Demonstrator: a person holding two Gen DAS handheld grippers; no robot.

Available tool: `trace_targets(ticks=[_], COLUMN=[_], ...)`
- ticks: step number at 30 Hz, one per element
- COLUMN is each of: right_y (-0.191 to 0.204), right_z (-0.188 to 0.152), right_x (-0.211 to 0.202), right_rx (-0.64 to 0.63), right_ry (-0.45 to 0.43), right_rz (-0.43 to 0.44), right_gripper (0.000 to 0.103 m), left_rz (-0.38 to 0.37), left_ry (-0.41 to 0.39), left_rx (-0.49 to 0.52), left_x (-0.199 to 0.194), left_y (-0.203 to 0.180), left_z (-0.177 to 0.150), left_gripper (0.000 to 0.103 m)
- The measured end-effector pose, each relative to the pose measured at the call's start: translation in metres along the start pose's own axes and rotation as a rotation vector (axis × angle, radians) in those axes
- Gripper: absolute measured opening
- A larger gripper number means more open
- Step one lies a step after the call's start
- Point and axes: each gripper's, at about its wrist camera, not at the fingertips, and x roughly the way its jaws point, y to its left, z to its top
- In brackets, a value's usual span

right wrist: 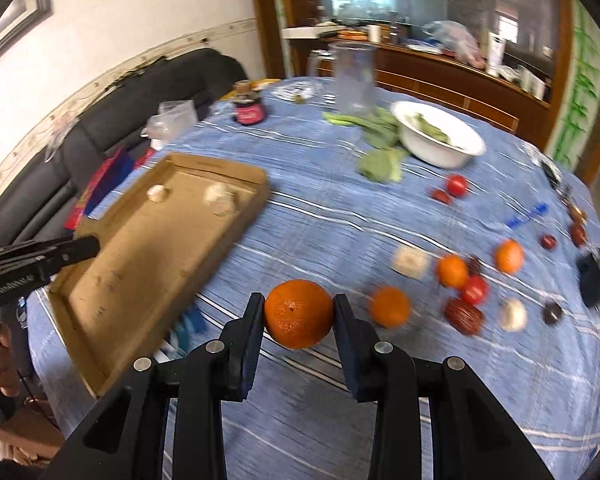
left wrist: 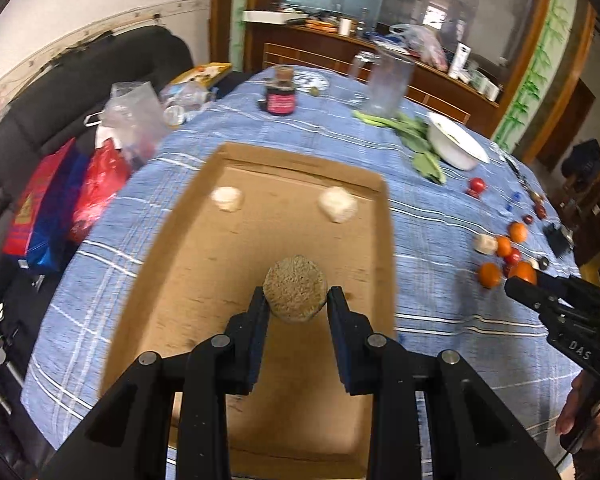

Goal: Organize fruits
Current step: 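Carry the orange in the right tool and the biscuit in the left tool over the tray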

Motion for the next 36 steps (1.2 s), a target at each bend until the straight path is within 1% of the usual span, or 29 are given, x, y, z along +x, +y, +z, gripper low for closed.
trace_targets(ticks=[5,10,14,17,20,27,36], right_y=[0.037,0.066,0.083,0.094,0.099,0.105,0.108], right_z=[0.022,0.042,0.053,0.058,0.062,0.062,0.059], right_x=[0.017,0.044,0.071,0.095,0.115,0.141,0.155], right_rx=[-0.058,-0.092,-0.12,-0.142,-0.142,-0.157,-0.17], right_ry=[-0.008,0.0,0.022,0.049,0.07,0.11,0.133], right_rz=[0.041,0.078,0.083,0.072,0.071,0.068,0.067], right_gripper=[0.037,0.037,0.037,0.037,0.037,0.037,0.037], left_rz=[0.035,0.069,0.083,0.092,0.094,0.101,0.091], left_ry=[0.008,0.023,0.042,0.056,0.068,0.089,0.138], left_rx=[-0.03,-0.054,-0.063,-0.046,-0.034,-0.022,-0.036], left_x=[0.009,0.025,0.042,0.055,0.067,0.089,0.103], left_y=[0.03,0.055,0.064,0.065,0.065,0.066,0.072], left_z=[0.006,0.013,0.021,0.026,0.03,0.037,0.036], left_gripper=[0.029,0.029,0.029,0.029,0.029,0.029,0.029])
